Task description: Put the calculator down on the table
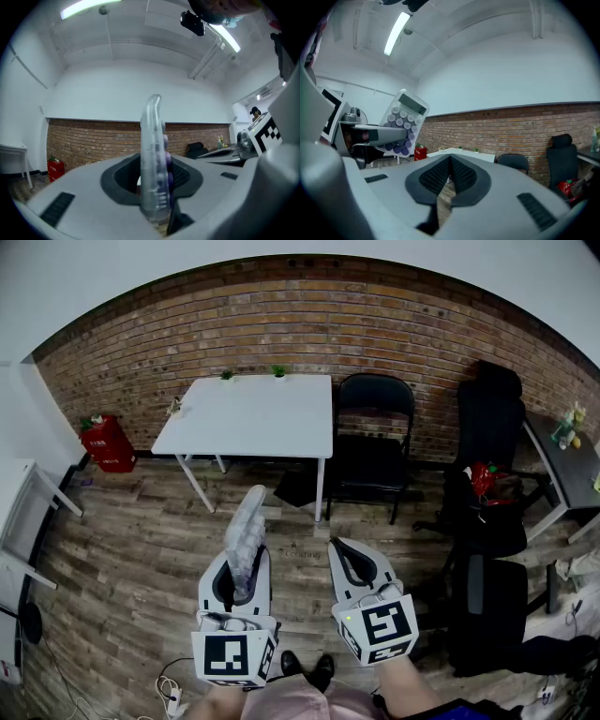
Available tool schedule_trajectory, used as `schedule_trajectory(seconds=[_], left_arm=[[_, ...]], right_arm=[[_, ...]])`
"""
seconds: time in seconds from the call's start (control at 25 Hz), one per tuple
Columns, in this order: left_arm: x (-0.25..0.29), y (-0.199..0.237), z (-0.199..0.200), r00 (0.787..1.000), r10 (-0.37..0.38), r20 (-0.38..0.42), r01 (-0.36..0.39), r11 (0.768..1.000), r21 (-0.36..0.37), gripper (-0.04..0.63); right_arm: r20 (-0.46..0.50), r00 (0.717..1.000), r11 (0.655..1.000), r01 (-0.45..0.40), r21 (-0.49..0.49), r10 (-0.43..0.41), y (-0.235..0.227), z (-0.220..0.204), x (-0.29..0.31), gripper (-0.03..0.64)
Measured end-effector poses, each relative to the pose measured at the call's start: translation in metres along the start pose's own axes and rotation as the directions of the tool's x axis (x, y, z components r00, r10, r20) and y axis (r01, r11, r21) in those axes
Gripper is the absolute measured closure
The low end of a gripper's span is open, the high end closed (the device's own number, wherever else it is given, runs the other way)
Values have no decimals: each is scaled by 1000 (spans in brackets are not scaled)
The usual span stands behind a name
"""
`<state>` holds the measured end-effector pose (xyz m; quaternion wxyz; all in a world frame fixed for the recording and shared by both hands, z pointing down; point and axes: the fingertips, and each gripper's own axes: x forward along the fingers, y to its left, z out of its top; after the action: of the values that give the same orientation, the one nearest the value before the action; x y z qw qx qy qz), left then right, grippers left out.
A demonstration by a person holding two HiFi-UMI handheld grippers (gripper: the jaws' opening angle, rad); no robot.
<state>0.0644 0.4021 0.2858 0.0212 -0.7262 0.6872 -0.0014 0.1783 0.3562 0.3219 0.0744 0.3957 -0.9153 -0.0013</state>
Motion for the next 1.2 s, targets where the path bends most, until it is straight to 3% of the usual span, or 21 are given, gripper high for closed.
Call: schedule_trajectory(seconds=[0.6,0.84,1.2], left_arm=[[7,-26,-12,1000,14,-25,-15,1000,-9,462],[12,-29,-31,998,30,-57,-31,999,-13,462],[80,15,-63,995,29,-98,-32,999,-36,462]], right_arm=[[10,1000,999,-27,23,27,-20,-13,-11,614],[-28,999,999,-31,38,32,-29,-37,-5,612],[-71,997,999,-23,41,26,-53,-51,78,607]])
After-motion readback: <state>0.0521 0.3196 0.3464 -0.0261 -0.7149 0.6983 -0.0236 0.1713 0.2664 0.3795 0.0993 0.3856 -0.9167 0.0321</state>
